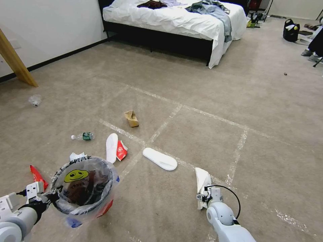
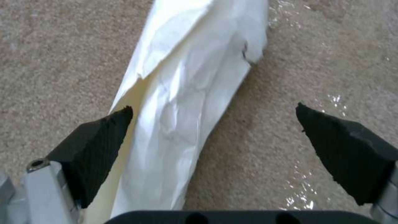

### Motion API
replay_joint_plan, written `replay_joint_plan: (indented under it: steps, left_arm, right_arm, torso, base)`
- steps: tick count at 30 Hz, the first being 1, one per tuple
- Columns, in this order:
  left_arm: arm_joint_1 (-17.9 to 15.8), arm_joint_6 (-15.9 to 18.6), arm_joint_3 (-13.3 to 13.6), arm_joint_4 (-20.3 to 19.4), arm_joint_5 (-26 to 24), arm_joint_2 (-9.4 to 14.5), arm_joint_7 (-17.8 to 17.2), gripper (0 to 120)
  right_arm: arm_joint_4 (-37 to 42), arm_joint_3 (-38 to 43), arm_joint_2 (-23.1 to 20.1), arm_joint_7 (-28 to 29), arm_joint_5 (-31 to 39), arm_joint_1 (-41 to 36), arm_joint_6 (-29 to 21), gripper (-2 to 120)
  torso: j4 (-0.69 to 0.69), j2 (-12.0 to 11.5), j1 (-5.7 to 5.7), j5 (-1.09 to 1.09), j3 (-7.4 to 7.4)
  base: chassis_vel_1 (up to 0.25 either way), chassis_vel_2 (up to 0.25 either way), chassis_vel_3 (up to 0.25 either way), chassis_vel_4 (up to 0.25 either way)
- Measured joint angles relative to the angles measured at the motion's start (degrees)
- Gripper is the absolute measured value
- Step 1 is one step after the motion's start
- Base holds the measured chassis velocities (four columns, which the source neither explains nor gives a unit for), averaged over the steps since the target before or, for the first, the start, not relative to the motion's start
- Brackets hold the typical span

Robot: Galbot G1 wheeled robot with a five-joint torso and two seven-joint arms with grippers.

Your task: Pick up the trash bin and place the garbage on the floor into it.

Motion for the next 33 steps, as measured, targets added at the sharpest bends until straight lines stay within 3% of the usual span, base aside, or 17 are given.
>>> replay_joint_plan:
  steps: [8, 18, 33]
  left_arm:
    - [-1.2, 0.0, 0.8, 1.3, 0.1, 0.0, 0.0, 1]
    - [-2.3, 0.0, 1.8, 2.3, 0.1, 0.0, 0.0, 1]
    - [-1.0, -0.3, 1.4, 1.7, 0.3, 0.1, 0.1, 1]
  right_arm:
    - [0.6, -0.4, 0.3, -0.1, -0.7, -0.5, 0.8, 99]
    - [7.7, 1.1, -0.6, 1.6, 4.2, -4.1, -1.8, 100]
    - [-0.6, -0.4, 5.8, 5.1, 3.8, 1.5, 0.8, 100]
  torso:
    - [0.00, 0.0, 0.00, 0.00, 0.01]
    - [-0.01, 0.0, 0.00, -0.01, 0.00]
    - [0.01, 0.0, 0.00, 0.00, 0.00]
  base:
    - [0.000, 0.000, 0.000, 0.000]
    - [0.000, 0.000, 0.000, 0.000]
    - [0.000, 0.000, 0.000, 0.000]
